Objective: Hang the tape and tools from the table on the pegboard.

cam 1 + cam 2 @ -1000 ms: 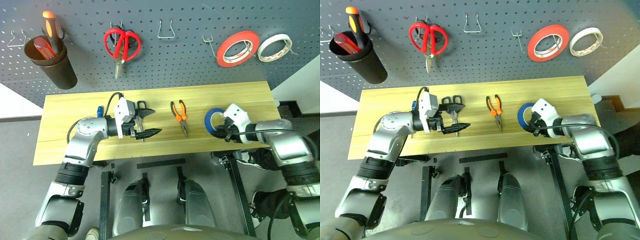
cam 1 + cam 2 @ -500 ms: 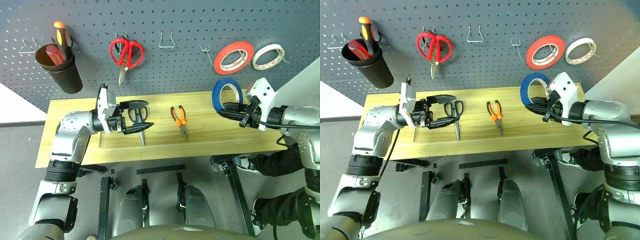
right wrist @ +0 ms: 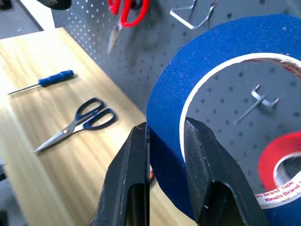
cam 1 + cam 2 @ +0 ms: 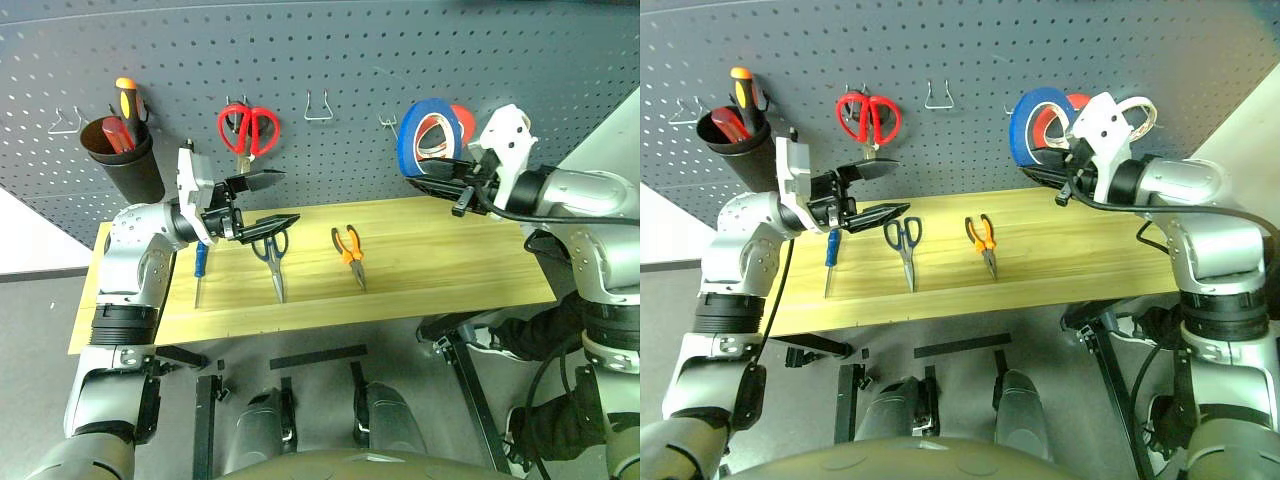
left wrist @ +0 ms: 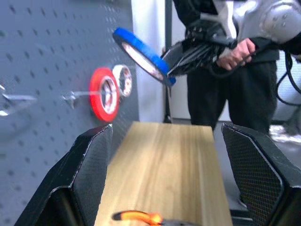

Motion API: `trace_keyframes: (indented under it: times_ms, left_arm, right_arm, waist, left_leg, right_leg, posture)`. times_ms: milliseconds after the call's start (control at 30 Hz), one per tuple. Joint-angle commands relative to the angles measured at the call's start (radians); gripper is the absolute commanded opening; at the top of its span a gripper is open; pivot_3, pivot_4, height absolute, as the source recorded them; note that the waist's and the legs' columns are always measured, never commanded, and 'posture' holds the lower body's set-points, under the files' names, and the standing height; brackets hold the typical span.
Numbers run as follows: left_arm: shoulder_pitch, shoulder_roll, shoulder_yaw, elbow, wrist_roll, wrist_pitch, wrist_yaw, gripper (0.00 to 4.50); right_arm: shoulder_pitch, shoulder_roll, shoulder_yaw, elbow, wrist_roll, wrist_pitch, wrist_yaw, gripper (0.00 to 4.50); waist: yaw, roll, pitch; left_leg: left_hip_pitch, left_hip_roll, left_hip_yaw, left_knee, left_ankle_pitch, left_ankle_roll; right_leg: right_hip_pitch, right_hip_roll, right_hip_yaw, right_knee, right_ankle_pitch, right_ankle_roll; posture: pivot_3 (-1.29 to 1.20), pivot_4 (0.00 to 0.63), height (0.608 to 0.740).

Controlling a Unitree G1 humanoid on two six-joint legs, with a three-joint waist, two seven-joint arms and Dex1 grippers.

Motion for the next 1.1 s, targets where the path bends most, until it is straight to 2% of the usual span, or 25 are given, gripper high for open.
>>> trace_keyframes:
  times_ms: [33, 467, 967, 1100]
  left_arm:
    - [-0.009, 0.004, 0.033, -0.049, -0.036, -0.002, 0.014, 3.9]
    - [0.007, 0.024, 0.053, -0.147, -0.073, 0.057, 0.086, 3.9]
    - [0.033, 0.032, 0.054, -0.144, -0.05, 0.052, 0.148, 3.9]
    - [0.054, 0.035, 0.054, -0.154, -0.048, 0.054, 0.157, 3.9]
  right_arm:
    - [-0.047, 0.031, 0.027, 0.061, -0.036, -0.075, -0.02, 0.66]
    - [-0.168, 0.194, 0.143, 0.37, -0.19, -0.265, -0.109, 0.66]
    - [-0.356, 0.38, 0.154, 0.843, -0.306, -0.468, -0.237, 0.66]
    - [-0.374, 0.384, 0.142, 0.88, -0.314, -0.494, -0.24, 1.96]
  waist:
    - [0.0, 0.0, -0.008]
    - [-0.009, 0.001, -0.024]
    - [-0.024, 0.002, -0.026]
    - [-0.02, 0.002, -0.026]
  left_leg:
    - [0.0, 0.0, 0.0, 0.0, 0.0, 0.0]
    - [0.001, 0.0, 0.0, 0.001, 0.0, 0.0]
    - [0.003, 0.0, 0.0, 0.0, 0.001, -0.001]
    - [0.003, 0.0, -0.001, 0.0, 0.001, -0.001]
  right_leg:
    - [0.0, 0.0, 0.0, 0.0, 0.0, 0.0]
    - [0.001, 0.0, 0.0, 0.001, 0.0, 0.0]
    - [0.002, 0.0, 0.001, 0.003, 0.0, 0.0]
    - [0.002, 0.0, 0.001, 0.003, 0.0, 0.0]
  posture:
    - [-0.1, 0.084, 0.732]
    - [-0.06, 0.088, 0.732]
    - [-0.04, 0.086, 0.732]
    - [-0.03, 0.088, 0.732]
